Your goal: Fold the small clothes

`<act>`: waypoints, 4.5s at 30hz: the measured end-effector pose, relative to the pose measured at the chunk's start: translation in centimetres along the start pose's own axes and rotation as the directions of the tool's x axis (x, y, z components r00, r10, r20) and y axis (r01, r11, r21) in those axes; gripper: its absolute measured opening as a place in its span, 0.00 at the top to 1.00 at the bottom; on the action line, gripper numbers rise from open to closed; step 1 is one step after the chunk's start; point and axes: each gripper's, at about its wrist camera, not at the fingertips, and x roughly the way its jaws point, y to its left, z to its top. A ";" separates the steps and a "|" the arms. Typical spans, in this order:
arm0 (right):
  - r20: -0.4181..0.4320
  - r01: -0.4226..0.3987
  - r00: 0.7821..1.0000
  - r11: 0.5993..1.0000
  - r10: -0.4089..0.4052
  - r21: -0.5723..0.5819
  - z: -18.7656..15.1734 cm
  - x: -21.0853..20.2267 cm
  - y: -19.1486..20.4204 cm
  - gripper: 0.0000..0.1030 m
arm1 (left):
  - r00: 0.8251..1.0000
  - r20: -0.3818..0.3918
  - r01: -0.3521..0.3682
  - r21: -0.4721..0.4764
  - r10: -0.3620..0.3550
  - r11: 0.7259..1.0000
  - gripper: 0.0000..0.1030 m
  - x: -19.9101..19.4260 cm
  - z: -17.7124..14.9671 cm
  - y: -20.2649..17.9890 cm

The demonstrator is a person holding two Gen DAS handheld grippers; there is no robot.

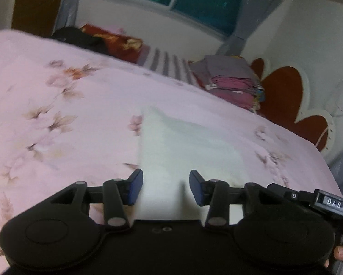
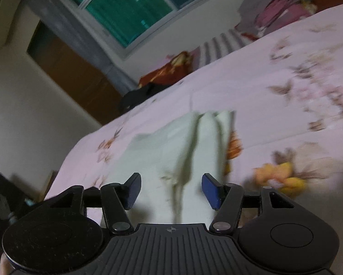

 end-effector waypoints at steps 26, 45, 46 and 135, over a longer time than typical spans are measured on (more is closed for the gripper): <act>-0.079 0.100 0.991 0.994 -0.104 -0.053 0.1 8.1 1.4 0.86 | 0.983 -0.075 0.179 0.152 -0.169 0.972 0.68 5.0 3.1 1.4; -0.039 0.183 0.982 0.982 -0.185 -0.036 -0.8 2.6 -0.9 0.83 | 0.959 -0.148 0.276 0.272 -0.243 0.922 0.63 5.7 3.5 -2.7; -0.014 0.225 0.974 0.972 -0.227 -0.062 -0.6 2.0 0.0 0.67 | 0.960 -0.112 0.278 0.272 -0.257 0.921 0.62 5.4 4.3 -2.6; -0.044 0.457 0.874 0.850 -0.484 -0.262 -8.8 1.1 6.9 0.91 | 0.977 -0.212 0.078 0.305 -0.012 0.949 0.13 2.0 -3.0 -1.1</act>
